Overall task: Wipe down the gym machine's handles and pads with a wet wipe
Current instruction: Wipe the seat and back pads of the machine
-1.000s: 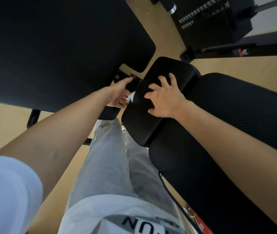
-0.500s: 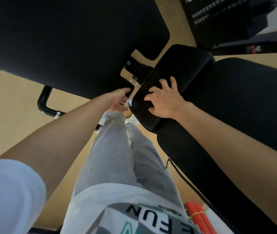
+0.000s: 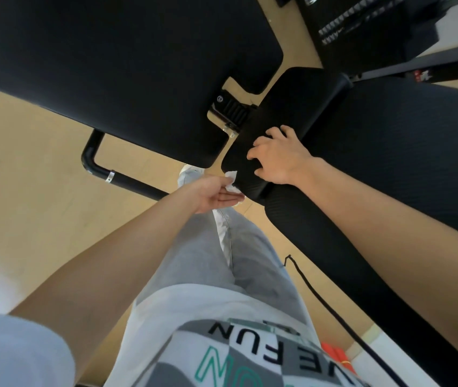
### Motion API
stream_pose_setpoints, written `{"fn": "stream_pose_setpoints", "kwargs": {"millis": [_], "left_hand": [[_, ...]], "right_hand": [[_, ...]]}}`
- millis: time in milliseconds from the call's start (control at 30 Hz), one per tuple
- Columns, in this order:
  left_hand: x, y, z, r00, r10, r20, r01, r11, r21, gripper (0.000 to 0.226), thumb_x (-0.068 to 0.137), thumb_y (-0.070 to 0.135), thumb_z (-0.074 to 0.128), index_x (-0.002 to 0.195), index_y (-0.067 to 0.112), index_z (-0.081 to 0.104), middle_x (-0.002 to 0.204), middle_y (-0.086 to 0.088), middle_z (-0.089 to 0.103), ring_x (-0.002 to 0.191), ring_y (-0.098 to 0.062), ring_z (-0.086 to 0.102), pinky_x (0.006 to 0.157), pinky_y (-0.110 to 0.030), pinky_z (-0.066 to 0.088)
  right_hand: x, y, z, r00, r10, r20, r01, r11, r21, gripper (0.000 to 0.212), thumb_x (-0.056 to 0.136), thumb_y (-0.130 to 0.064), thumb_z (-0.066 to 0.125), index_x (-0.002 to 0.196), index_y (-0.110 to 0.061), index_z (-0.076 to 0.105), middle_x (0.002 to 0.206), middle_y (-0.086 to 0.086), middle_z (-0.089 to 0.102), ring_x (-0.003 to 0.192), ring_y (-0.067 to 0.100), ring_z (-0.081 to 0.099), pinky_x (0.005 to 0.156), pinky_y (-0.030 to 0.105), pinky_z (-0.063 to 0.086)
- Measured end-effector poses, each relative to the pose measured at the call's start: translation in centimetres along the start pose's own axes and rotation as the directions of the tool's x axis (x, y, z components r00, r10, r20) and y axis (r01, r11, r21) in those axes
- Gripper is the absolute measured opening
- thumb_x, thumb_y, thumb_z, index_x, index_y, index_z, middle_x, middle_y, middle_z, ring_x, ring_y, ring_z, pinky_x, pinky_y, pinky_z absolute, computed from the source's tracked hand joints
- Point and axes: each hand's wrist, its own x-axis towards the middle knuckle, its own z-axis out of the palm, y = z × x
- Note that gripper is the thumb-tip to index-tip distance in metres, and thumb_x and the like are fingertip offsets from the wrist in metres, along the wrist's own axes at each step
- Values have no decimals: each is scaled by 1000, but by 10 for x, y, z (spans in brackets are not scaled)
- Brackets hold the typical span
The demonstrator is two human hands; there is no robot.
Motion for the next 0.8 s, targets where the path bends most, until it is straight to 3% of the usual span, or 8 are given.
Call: {"fn": "stream_pose_setpoints", "kwargs": {"millis": [200, 300, 400, 467, 533, 633, 700, 800], "left_hand": [[-32, -5, -8, 995, 91, 49, -98, 981, 169, 25, 105, 21, 57, 125, 6, 60, 113, -14, 77, 106, -24, 75, 102, -39, 56], [-44, 0, -22, 977, 209, -44, -190, 945, 267, 38, 102, 28, 62, 135, 10, 58, 124, -11, 71, 109, -22, 71, 99, -35, 56], [-56, 14, -29, 946, 314, -80, -287, 927, 239, 33, 102, 24, 59, 132, 8, 61, 123, -9, 68, 104, -18, 67, 86, -30, 53], [-63, 23, -32, 936, 347, -59, -337, 931, 141, 35, 103, 20, 55, 132, 2, 61, 112, -10, 69, 92, -17, 67, 78, -28, 52], [-68, 30, -34, 937, 343, -70, -334, 935, 115, 37, 103, 23, 55, 131, 0, 62, 105, -12, 69, 85, -19, 67, 70, -28, 52], [-64, 33, -41, 946, 301, -120, -277, 943, 183, 39, 100, 39, 60, 118, 5, 66, 105, -11, 71, 92, -22, 68, 76, -32, 55], [-59, 32, -45, 957, 267, -112, -233, 940, 249, 34, 97, 41, 64, 110, 9, 67, 105, -8, 72, 95, -20, 69, 83, -32, 55], [-46, 28, -50, 952, 256, -167, -186, 919, 347, 29, 97, 23, 68, 120, 7, 68, 117, -12, 74, 103, -21, 72, 91, -32, 58]], "right_hand": [[-11, 1, -8, 999, 21, -29, -18, 994, 109, 51, 95, -39, 66, 144, -33, 52, 145, 3, 54, 139, 29, 39, 117, 50, 28], [-19, -5, -12, 990, 110, -92, -56, 887, 459, 49, 95, -29, 68, 143, -27, 54, 144, 3, 56, 136, 26, 47, 114, 47, 37], [-23, -34, -2, 975, 203, -88, -36, 538, 842, 57, 92, -16, 72, 145, -19, 53, 144, 4, 56, 135, 19, 51, 110, 36, 46], [-19, -61, 11, 967, 257, -4, -65, 263, 963, 58, 91, -12, 71, 145, -16, 52, 139, 6, 59, 128, 18, 56, 106, 37, 51], [-16, -88, 20, 936, 328, 130, -102, -102, 990, 43, 94, -8, 67, 136, -11, 58, 119, 11, 66, 103, 20, 65, 91, 42, 59], [-11, -121, 33, 841, 387, 379, -113, -559, 821, 21, 96, -6, 66, 117, -3, 66, 98, 16, 68, 75, 18, 66, 68, 31, 62], [-6, -137, 44, 794, 336, 506, -115, -734, 669, 18, 96, -8, 68, 114, -5, 67, 95, 14, 69, 74, 17, 66, 64, 28, 60], [3, -150, 66, 782, 183, 596, -75, -921, 382, 20, 93, -9, 72, 112, -4, 66, 96, 13, 68, 85, 21, 65, 71, 30, 60]]}}
